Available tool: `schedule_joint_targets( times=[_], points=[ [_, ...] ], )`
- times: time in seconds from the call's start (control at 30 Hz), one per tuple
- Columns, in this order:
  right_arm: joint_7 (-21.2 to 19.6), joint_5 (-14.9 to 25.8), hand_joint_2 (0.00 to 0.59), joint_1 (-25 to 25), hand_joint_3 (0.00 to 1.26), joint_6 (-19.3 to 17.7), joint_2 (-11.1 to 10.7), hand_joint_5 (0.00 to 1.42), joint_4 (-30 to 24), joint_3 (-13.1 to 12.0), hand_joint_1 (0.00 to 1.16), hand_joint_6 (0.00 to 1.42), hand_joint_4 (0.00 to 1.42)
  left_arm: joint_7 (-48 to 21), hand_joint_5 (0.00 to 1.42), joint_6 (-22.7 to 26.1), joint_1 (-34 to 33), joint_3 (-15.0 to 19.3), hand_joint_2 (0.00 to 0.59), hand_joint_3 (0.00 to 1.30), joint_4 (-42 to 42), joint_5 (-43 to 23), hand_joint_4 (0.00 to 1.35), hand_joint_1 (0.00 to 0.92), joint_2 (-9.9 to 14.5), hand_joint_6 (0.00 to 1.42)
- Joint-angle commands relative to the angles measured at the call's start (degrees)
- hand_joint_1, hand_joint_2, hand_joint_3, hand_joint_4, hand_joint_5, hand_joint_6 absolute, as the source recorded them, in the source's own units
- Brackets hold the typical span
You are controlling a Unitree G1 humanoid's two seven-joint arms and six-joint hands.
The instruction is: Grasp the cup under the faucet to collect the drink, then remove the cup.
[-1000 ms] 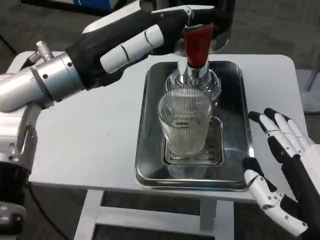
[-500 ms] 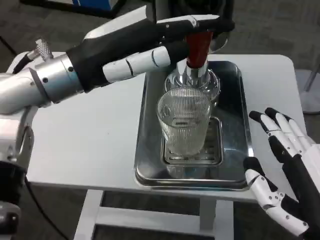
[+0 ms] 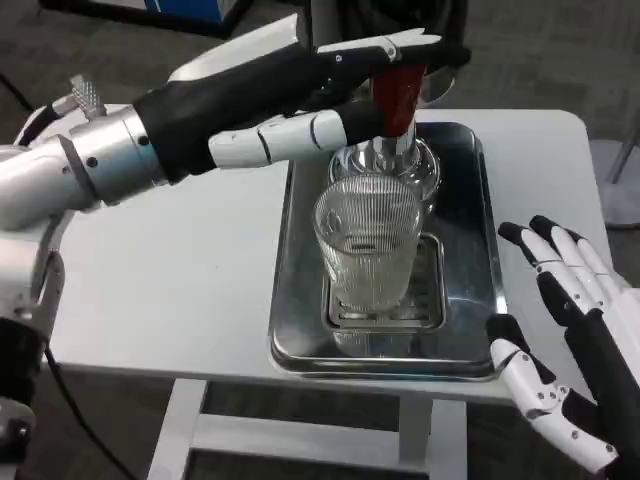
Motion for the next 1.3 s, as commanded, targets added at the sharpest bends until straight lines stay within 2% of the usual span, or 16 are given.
schedule_joint_targets(
  times=[0.03, 0.77, 1.3],
  points=[
    [0.1, 0.6, 0.495, 0.7, 0.07, -0.7, 0.1, 0.00, -0.6, 0.2, 0.06, 0.05, 0.00, -1.0, 0.04, -0.6, 1.4, -2.4, 0.157, 0.15, 1.9, 4.2, 0.00, 0.000, 1.8, 0.22],
    [0.3, 1.3, 0.495, 1.0, 0.07, -0.8, 0.3, 0.00, -1.9, 0.3, 0.06, 0.05, 0.00, 2.2, 0.02, -5.9, 1.3, -6.2, 0.150, 0.13, 3.6, 8.1, 0.00, 0.000, 4.9, 0.22],
    [0.2, 2.3, 0.495, 0.7, 0.07, -0.6, 0.3, 0.00, -1.9, 0.2, 0.06, 0.05, 0.00, 4.3, 0.00, -8.6, 1.1, -8.3, 0.149, 0.13, 3.7, 11.2, 0.00, 0.000, 6.2, 0.21]
  ],
)
